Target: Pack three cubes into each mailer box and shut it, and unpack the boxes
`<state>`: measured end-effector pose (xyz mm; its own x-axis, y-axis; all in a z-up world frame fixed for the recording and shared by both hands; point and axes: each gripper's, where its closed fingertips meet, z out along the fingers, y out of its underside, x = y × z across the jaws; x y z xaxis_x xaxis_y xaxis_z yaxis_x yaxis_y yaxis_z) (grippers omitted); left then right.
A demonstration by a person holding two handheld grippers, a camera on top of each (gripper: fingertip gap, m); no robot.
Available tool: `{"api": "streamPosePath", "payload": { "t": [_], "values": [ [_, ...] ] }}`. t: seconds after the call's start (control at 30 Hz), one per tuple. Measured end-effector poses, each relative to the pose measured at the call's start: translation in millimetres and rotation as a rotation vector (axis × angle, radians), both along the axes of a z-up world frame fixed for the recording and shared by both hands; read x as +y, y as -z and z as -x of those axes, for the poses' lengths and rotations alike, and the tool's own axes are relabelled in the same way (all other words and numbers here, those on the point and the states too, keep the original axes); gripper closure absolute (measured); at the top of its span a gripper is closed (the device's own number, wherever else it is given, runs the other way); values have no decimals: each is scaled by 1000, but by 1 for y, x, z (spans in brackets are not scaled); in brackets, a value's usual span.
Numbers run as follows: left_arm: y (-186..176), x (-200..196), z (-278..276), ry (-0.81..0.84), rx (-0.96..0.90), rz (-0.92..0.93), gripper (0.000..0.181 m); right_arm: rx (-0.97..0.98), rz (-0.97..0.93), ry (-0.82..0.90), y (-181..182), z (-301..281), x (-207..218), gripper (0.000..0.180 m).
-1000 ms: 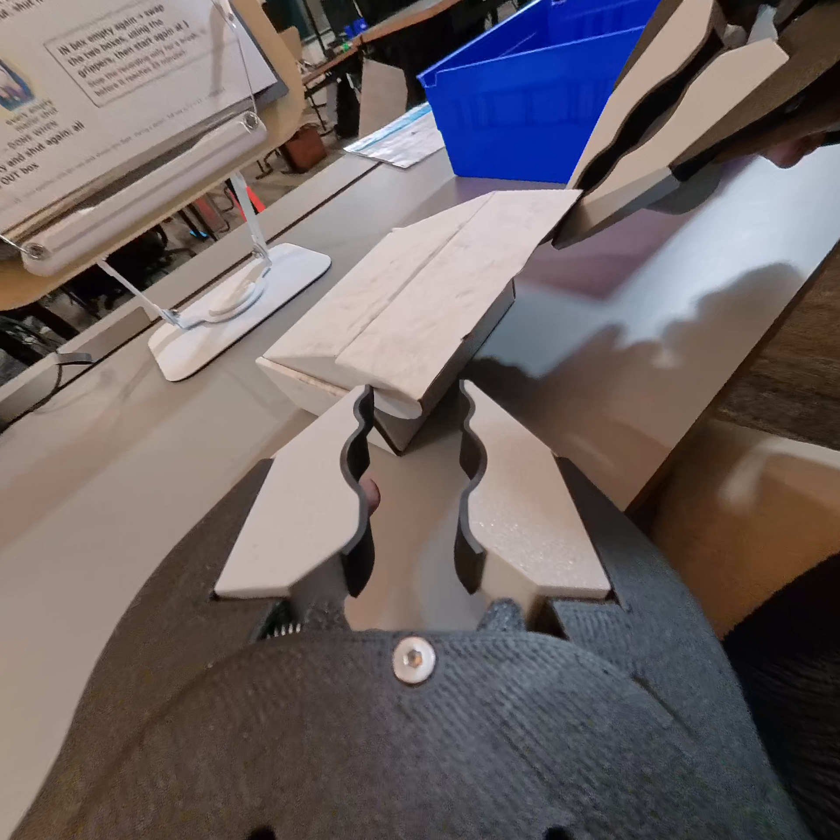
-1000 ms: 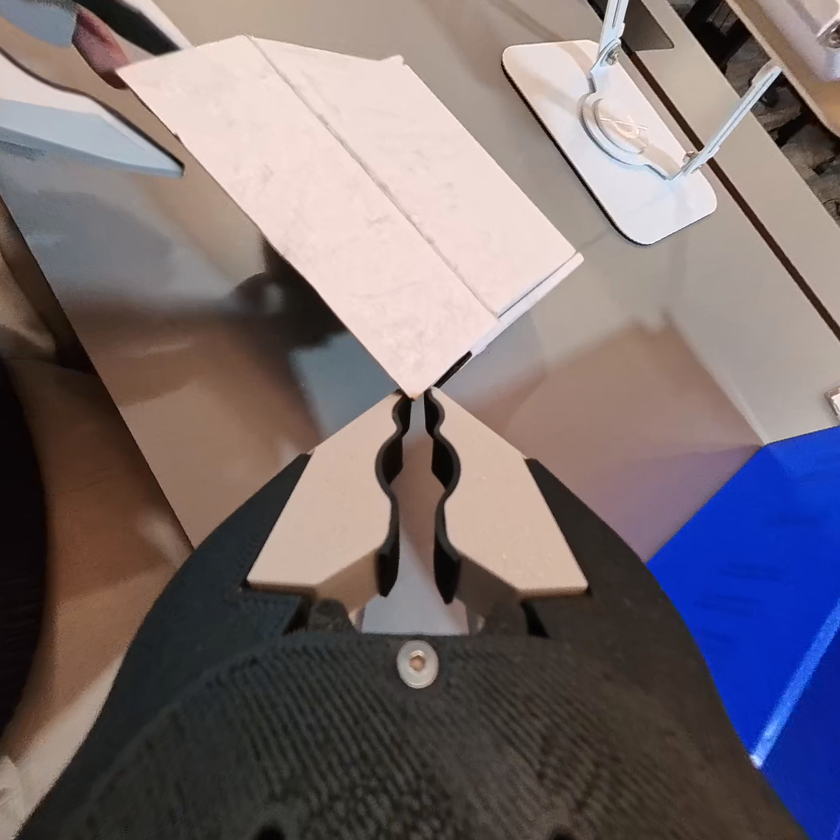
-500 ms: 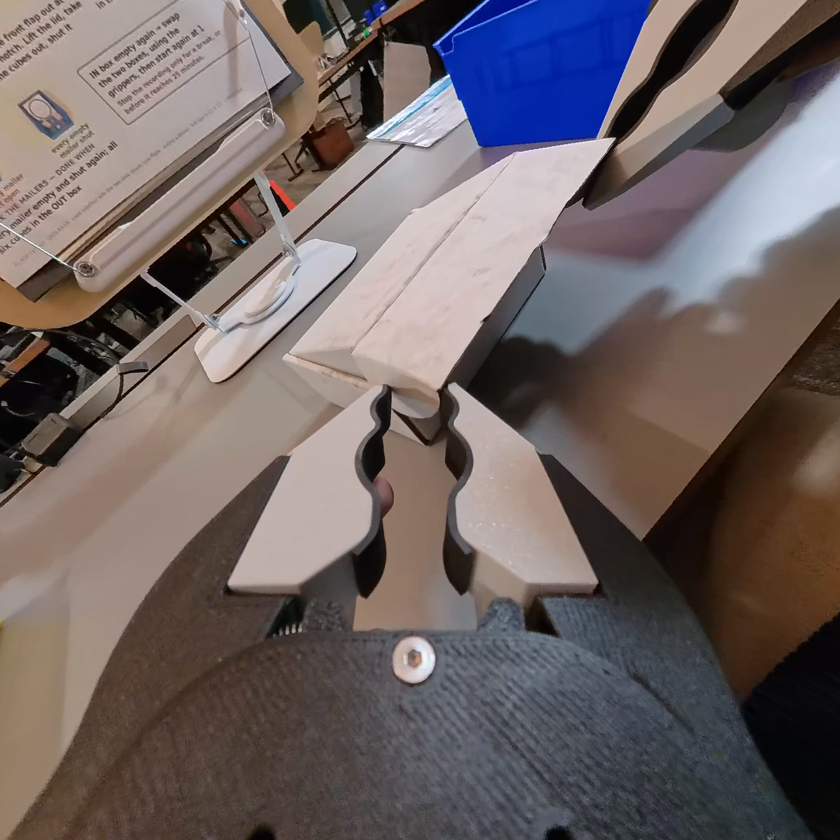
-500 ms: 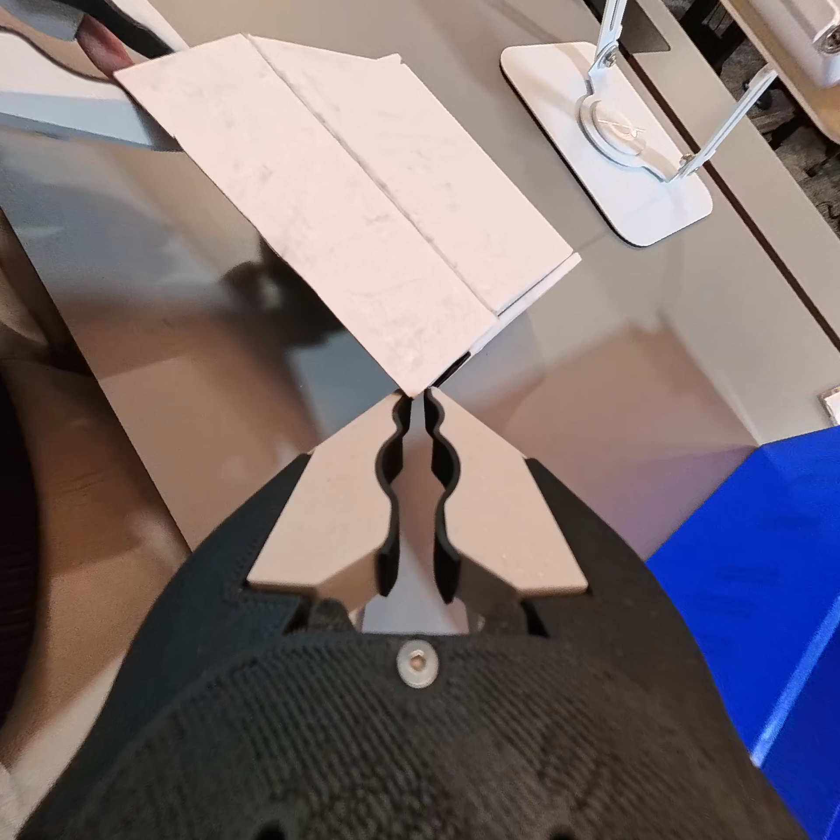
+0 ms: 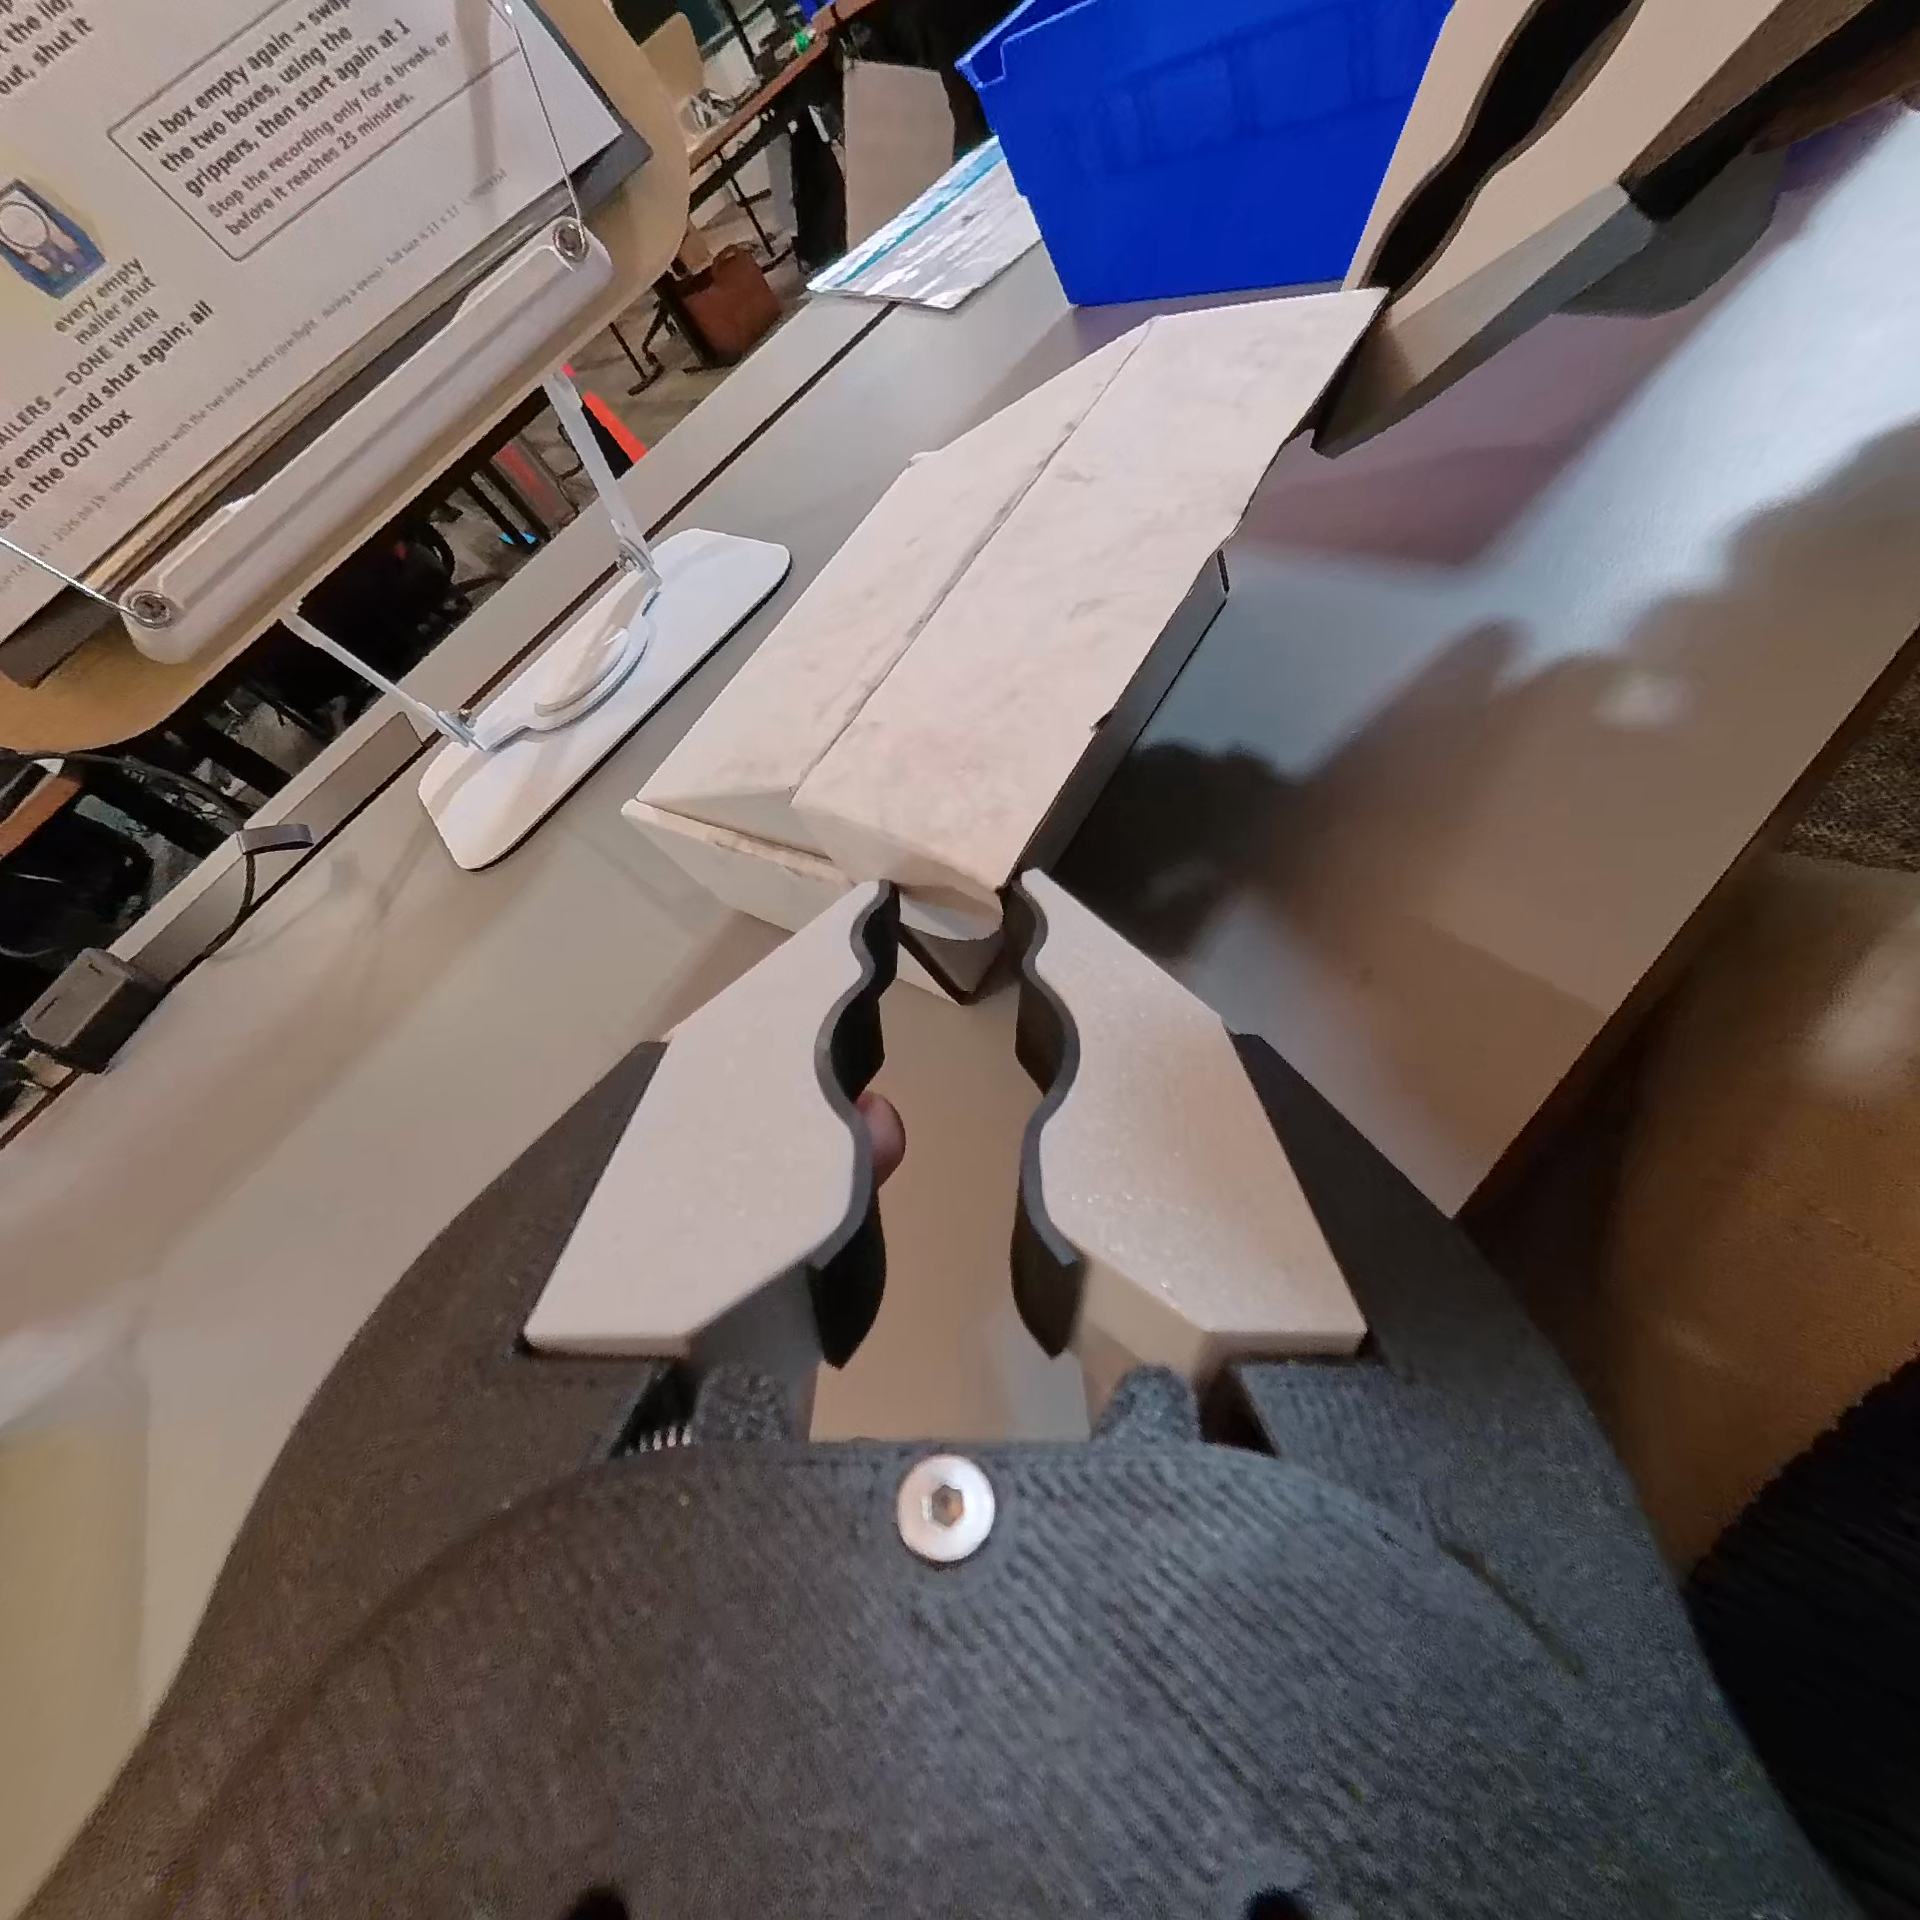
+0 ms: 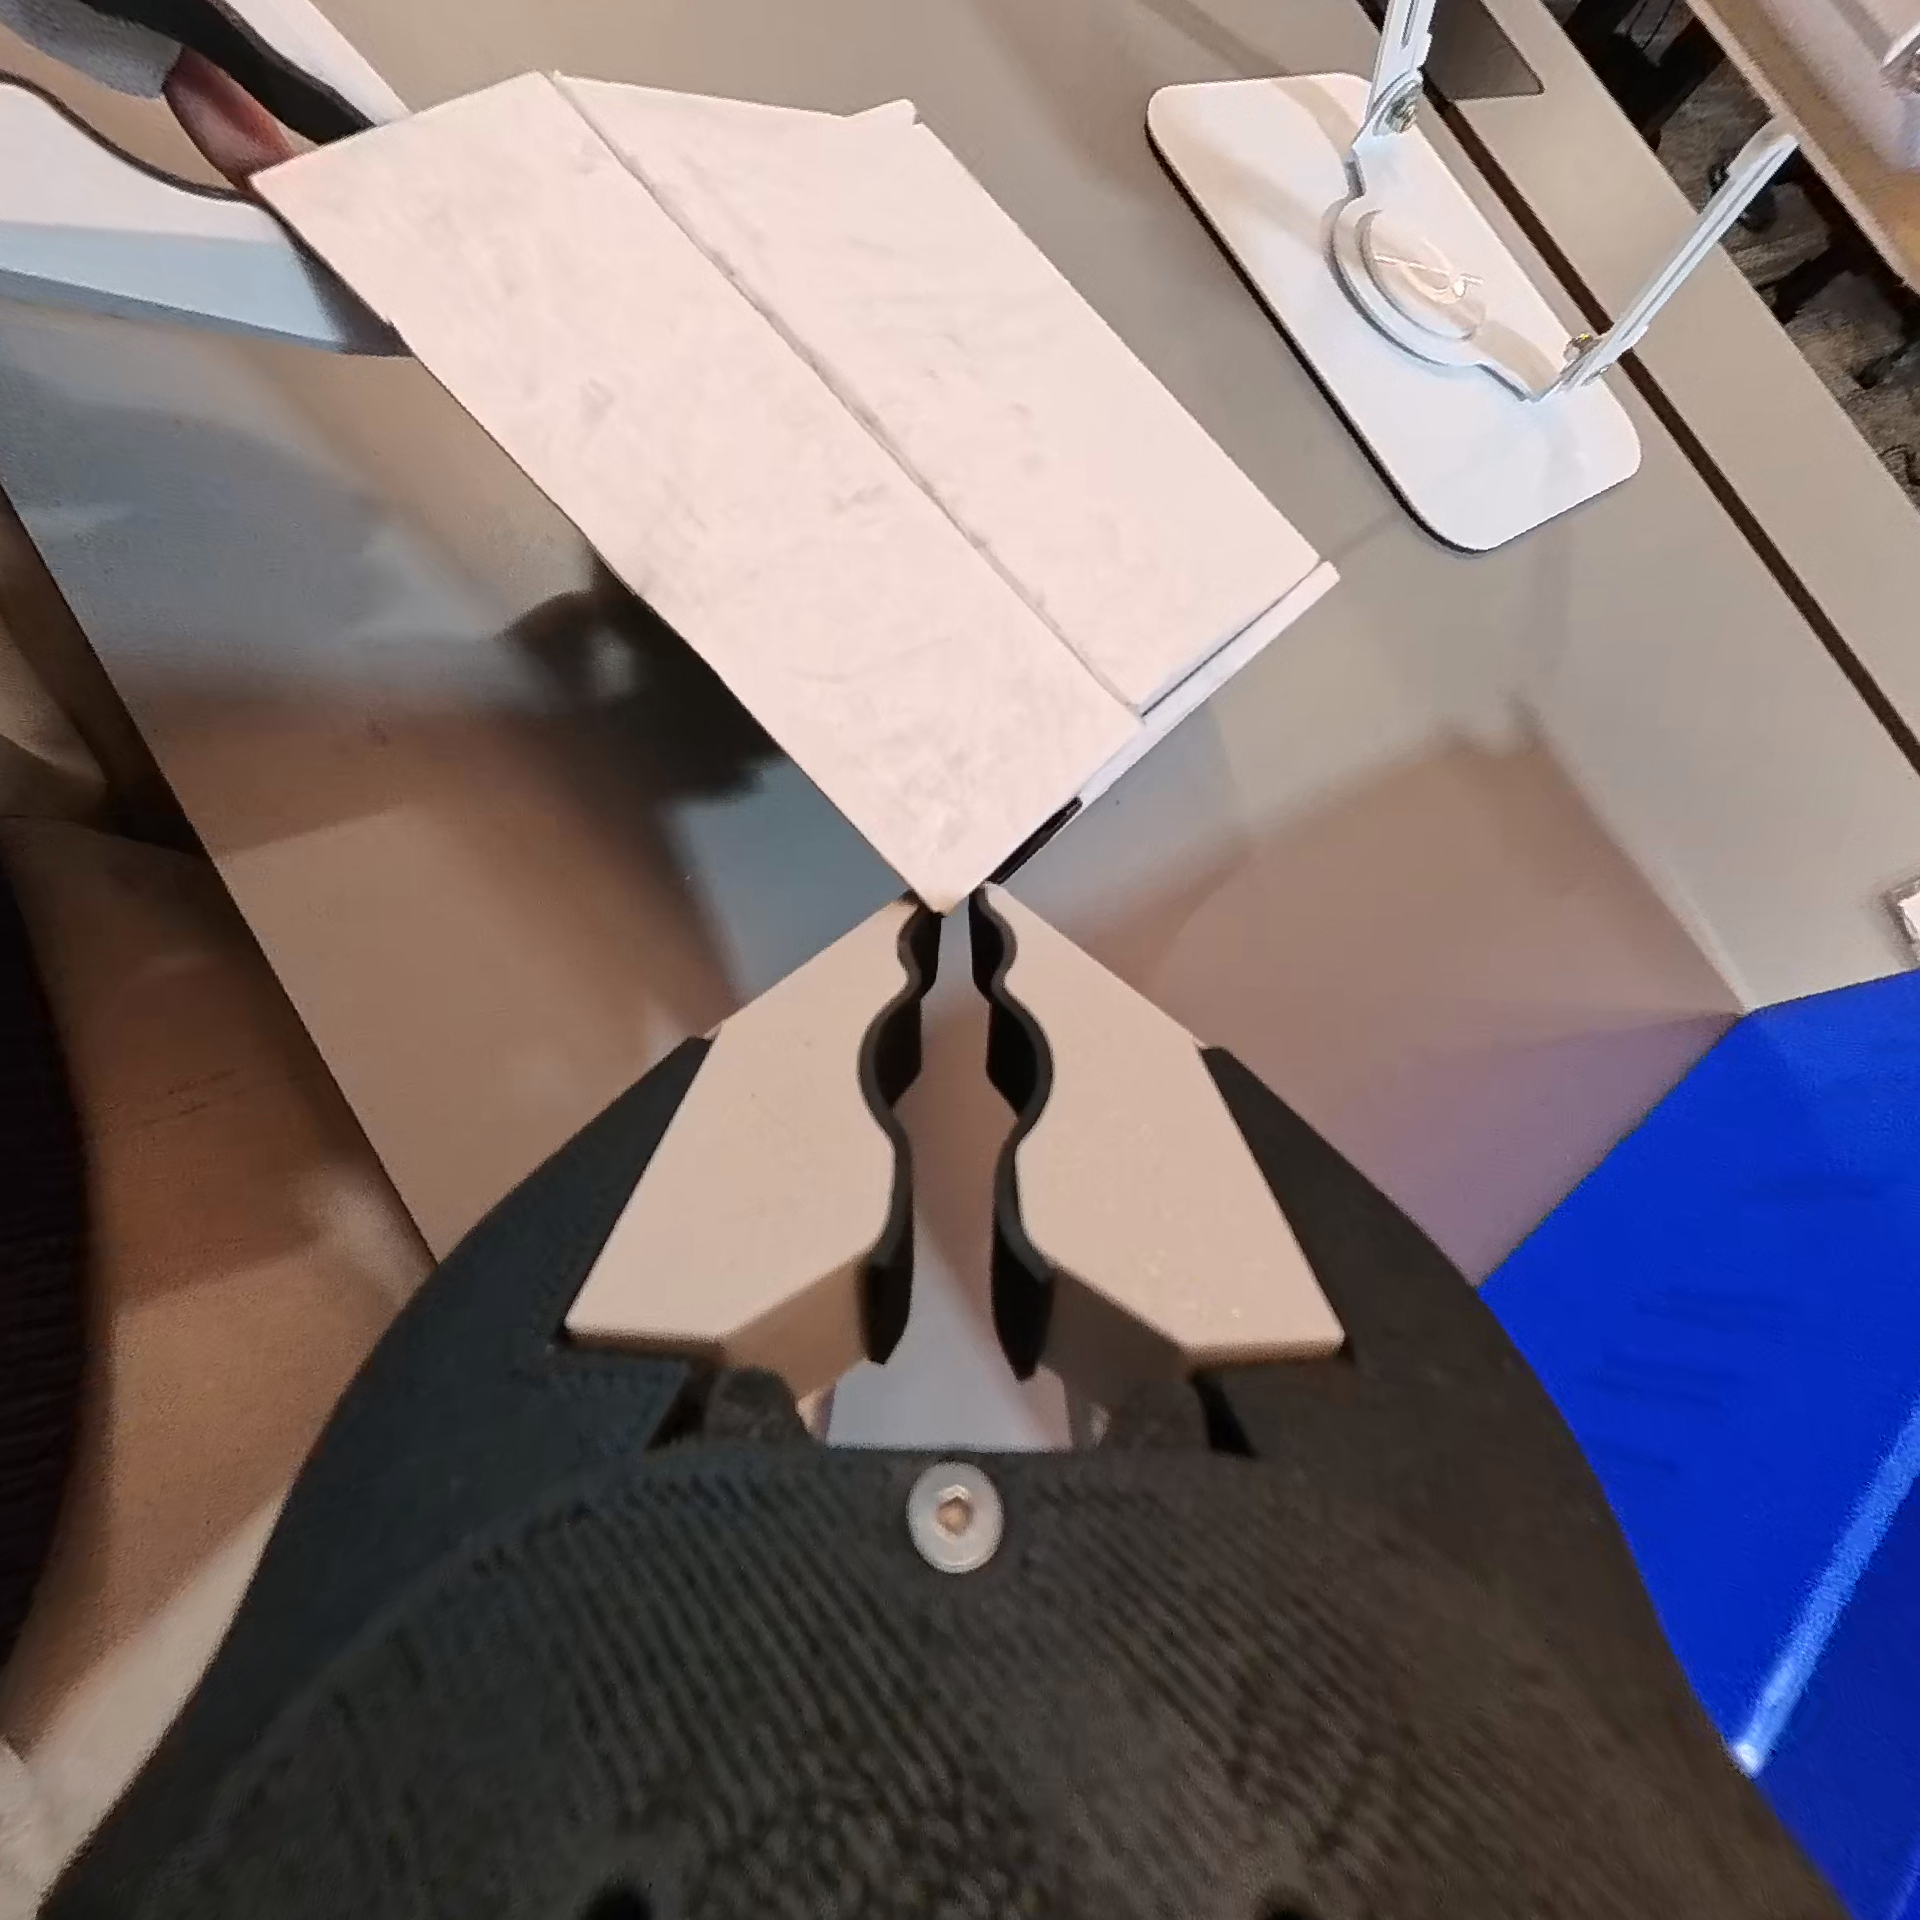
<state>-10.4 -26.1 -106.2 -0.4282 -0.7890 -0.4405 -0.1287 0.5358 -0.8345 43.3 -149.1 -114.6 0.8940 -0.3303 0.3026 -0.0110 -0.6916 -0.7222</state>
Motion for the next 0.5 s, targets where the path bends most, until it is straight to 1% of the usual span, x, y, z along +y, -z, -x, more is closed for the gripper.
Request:
{"api": "streamPosePath", "payload": {
  "t": [0.5],
  "values": [
    [6, 2, -1, -13, 18, -39, 168, -23, 35, -2, 5, 0, 1, 176]
  ]
}}
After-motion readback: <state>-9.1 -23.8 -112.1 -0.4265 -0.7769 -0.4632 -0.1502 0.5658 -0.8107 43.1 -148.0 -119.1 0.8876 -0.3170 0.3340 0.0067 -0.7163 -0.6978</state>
